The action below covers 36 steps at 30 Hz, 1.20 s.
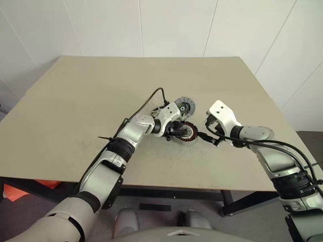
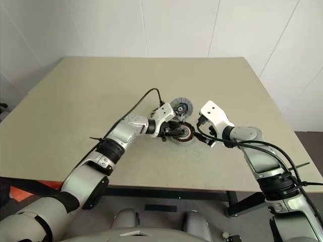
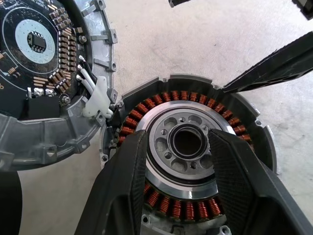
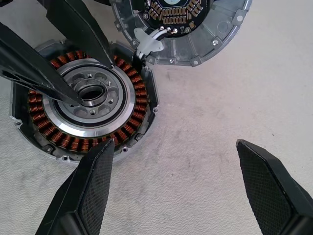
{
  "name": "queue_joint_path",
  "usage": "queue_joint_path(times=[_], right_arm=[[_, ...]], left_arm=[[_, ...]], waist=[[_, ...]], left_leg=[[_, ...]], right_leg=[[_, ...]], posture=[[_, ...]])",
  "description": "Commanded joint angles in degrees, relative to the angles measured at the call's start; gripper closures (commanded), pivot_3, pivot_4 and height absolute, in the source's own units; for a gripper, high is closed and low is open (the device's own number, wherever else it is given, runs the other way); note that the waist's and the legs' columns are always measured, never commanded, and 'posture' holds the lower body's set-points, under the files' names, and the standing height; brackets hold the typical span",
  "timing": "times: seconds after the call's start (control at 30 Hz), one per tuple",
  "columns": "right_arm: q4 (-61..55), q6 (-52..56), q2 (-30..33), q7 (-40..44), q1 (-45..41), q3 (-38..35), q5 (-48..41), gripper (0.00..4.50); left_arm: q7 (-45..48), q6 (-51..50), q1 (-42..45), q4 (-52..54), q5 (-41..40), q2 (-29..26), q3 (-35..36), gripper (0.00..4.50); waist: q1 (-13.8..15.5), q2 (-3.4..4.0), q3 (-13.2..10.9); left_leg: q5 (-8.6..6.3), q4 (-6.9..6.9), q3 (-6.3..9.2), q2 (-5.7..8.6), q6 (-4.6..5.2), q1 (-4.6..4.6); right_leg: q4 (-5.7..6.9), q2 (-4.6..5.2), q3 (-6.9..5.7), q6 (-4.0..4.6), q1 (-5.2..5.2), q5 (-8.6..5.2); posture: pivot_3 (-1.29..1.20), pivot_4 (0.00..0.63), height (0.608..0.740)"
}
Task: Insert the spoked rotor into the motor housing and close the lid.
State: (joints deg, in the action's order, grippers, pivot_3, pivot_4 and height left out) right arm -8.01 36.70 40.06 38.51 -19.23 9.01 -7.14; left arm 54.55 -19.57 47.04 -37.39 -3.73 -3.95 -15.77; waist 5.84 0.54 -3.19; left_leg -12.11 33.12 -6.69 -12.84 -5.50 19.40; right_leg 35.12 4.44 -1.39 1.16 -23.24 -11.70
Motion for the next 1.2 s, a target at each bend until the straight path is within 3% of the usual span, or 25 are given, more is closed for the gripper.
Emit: queue_joint_path(times=[0.03,0.2,0.3,0.53,0.67,0.77,0.87,1.2], right_arm=[[-3.22,0.04,0.19,-0.33,-1.45,-2.22,0.07,0.0],[-6.0,0.87,0.39,-0.07,-2.16,-2.7,-0.45,0.0],[-7.19,1.21,0.01,0.32,-2.62,-2.64,-0.71,0.61],[-4.55,1.71,-4.39,0.09,-3.72,0.33,-0.81,3.04],[-1.79,1.58,-6.7,0.39,-4.43,2.04,-0.39,3.04],[-1.82,1.36,-7.85,1.13,-4.3,3.3,-0.78,3.57],[-1.69,1.43,-8.57,1.04,-4.3,4.16,-0.22,4.48],[-2.55,1.97,-7.4,1.36,-4.41,3.42,-0.09,4.48]], left_arm=[[3.19,-3.59,0.4,7.87,-5.72,-1.15,4.16,2.41],[4.78,-11.82,-2.32,17.05,-13.32,-4.29,9.15,2.41],[3.8,-13.94,-4.24,20.33,-14.87,-6.74,10.68,2.38],[-0.08,-15.08,-8.08,22.42,-15.77,-12.19,14.51,2.38],[-1.72,-15.37,-10.27,23.55,-16.37,-13.93,15.5,2.38],[-3.17,-15.75,-11.57,24.69,-16.77,-14.51,15.98,2.38],[-4.27,-16.04,-12.4,25.5,-17.2,-14.64,16.29,2.38],[-6.17,-16.25,-13.94,26.7,-17.8,-14.51,15.78,2.38]], waist=[[0.01,0.0,0.0],[-0.19,0.03,-0.01],[-0.18,0.04,-0.01],[-0.36,0.05,-0.01],[-0.31,0.06,0.0],[-0.26,0.07,-0.01],[-0.31,0.07,-0.01],[-0.32,0.07,-0.01]], left_leg=[[0.0,0.0,0.0,0.0,0.0,0.0],[0.0,-0.03,0.0,-0.01,0.0,-0.03],[-0.01,-0.03,-0.01,-0.01,0.01,-0.03],[0.0,-0.03,0.0,-0.03,0.0,-0.03],[-0.01,-0.05,-0.01,-0.03,0.0,-0.01],[-0.01,-0.05,-0.01,-0.03,0.0,0.04],[-0.01,-0.05,0.0,-0.03,0.0,0.08],[-0.01,-0.05,0.0,-0.04,0.0,0.06]], right_leg=[[0.0,0.0,0.0,0.0,0.0,0.0],[0.0,-0.01,0.0,0.01,-0.01,0.0],[0.0,-0.01,0.0,0.01,0.0,0.0],[0.0,-0.03,-0.01,0.0,-0.01,0.0],[-0.02,-0.03,-0.02,0.0,-0.01,0.0],[-0.05,-0.02,-0.04,0.0,-0.02,0.0],[-0.1,-0.02,-0.05,0.0,-0.02,0.0],[-0.1,-0.03,-0.05,0.0,-0.02,0.0]], posture=[[0.0,0.0,0.74],[0.0,0.0,0.74],[0.0,0.0,0.74],[0.0,0.0,0.74],[0.0,0.0,0.74],[0.0,0.0,0.74],[0.0,0.0,0.74],[0.0,0.0,0.74]])
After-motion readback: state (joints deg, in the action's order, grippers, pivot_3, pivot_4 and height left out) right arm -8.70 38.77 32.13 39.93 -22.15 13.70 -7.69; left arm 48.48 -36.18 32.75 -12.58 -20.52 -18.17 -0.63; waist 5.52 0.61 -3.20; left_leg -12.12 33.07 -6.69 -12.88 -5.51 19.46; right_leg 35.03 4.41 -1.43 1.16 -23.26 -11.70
